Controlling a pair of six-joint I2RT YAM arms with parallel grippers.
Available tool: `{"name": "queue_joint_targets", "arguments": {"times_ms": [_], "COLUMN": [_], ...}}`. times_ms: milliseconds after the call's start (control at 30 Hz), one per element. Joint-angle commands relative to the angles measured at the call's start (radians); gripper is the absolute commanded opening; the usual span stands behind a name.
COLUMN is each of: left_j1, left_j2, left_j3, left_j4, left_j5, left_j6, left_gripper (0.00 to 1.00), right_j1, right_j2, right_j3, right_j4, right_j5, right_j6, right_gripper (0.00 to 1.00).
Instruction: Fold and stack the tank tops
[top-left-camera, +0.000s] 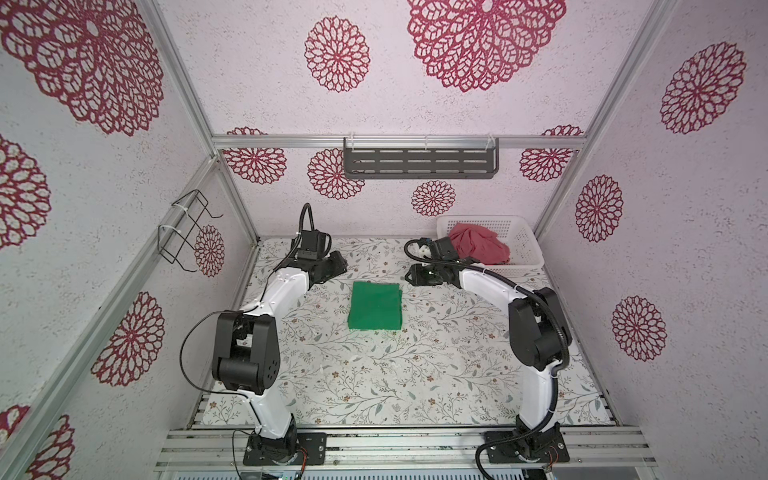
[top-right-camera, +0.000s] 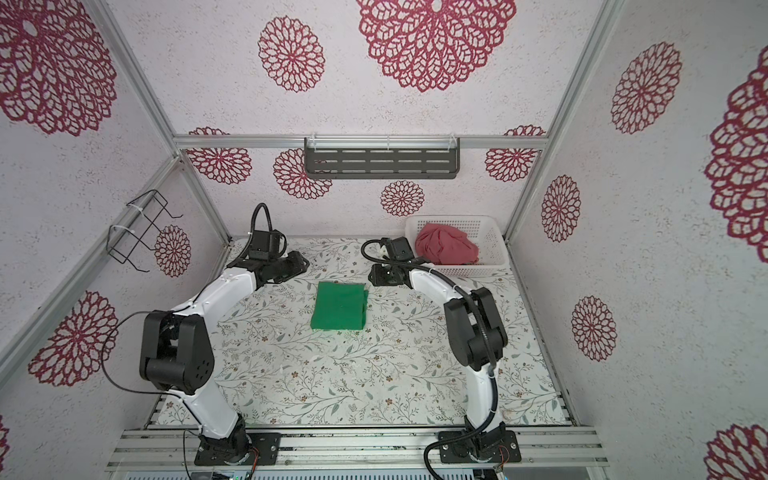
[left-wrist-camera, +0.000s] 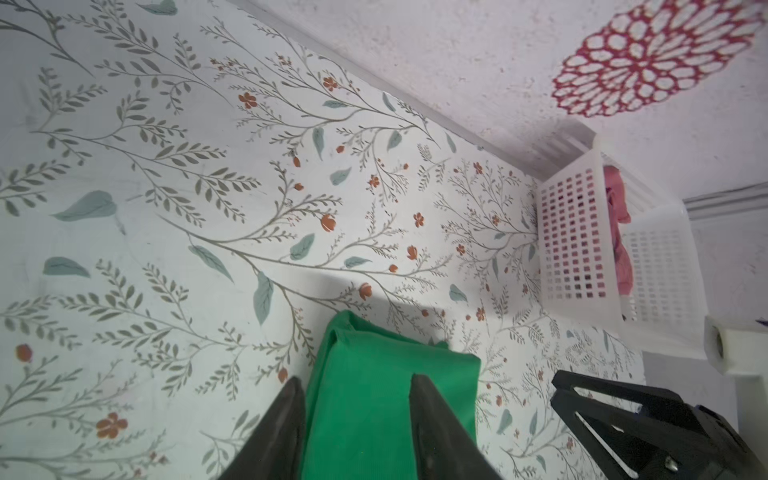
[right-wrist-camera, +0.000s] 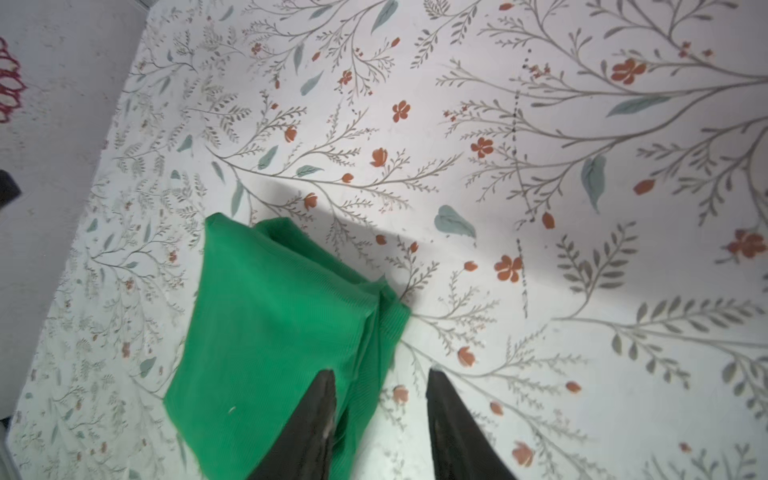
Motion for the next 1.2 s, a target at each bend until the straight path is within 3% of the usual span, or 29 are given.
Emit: {"name": "queue_joint_targets", "arguments": {"times_ms": [0, 333, 500, 700, 933, 1167], "left_j1": [-0.082, -0.101, -0.105, -0.126, -0.169, -0.164], "left_j2": [0.016, 0.139, 0.078, -0.075, -0.018, 0.060], "left_j3": [-0.075, -0.257, -0.268, -0.226, -0.242, -0.267], "left_j4": [0.074, 0.277, 0.274, 0.133, 0.164, 0.201], "left_j5": [-0.022, -0.051, -0.049, -0.087, -0.090, -0.117], "left_j6": [-0.073, -0.210, -0.183, -0.138, -0.194, -0.207], "left_gripper": [0.43, 0.39, 0.39, 0.45, 0.45, 0.45], "right_j1": [0.071, 0.134, 0.126, 0.140, 0.213, 0.213], "right_j2": [-0.076, 0.001, -0.055, -0.202, -0.145, -0.062], "right_j3": [-0.083, -0.333, -0.356, -0.314, -0.355, -0.482], "right_j4": [0.160, 0.431, 0.357, 0.235, 0.422, 0.554], "right_j5": [-0.043, -0.020, 0.038, 0.077, -0.041, 0.005], "right_j6": [0.109, 0.259, 0.201, 0.139, 0.288, 0.363], "right_gripper": [0.34, 0.32, 0.32, 0.32, 0.29, 0.28]}}
